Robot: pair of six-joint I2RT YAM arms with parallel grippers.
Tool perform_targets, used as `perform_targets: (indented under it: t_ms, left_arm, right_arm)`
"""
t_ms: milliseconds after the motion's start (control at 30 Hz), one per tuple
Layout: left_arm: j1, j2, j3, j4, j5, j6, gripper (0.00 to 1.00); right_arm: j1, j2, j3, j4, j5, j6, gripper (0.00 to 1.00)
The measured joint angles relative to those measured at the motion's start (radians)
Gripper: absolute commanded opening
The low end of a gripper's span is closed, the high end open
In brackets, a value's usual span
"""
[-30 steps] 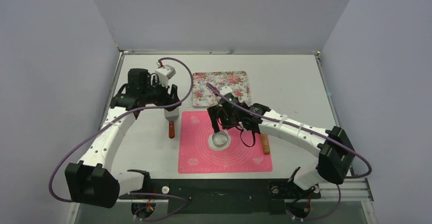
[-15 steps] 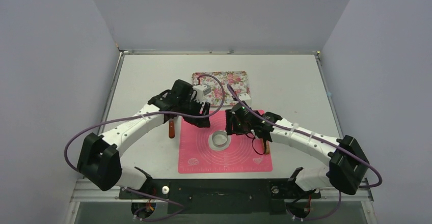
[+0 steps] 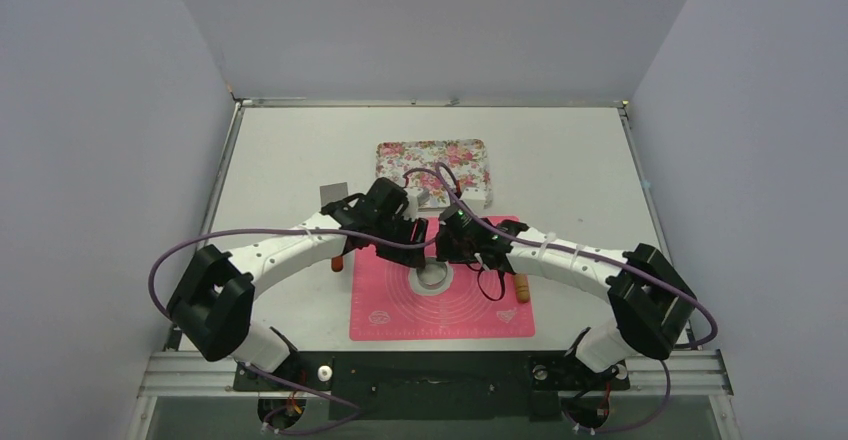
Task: Roll out the dumpling wrappers from the dough
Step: Press the dumpling wrapper on the work surface.
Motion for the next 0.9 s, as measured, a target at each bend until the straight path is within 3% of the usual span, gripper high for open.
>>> perform_targets:
  t_ms: [633,900]
  left_arm:
    - [0.0,0.05,-0.106,0.166,-0.059,-0.168,0.4]
    - [0.0,0.072,-0.106,0.192,-0.067,-0.197,0.31]
  right_arm:
    - [0.007,0.026,-0.045,0.039,-0.03,0.035,0.31]
    - [0.01,0.053,-0.058,0.058,-0.037,0.035,0.2]
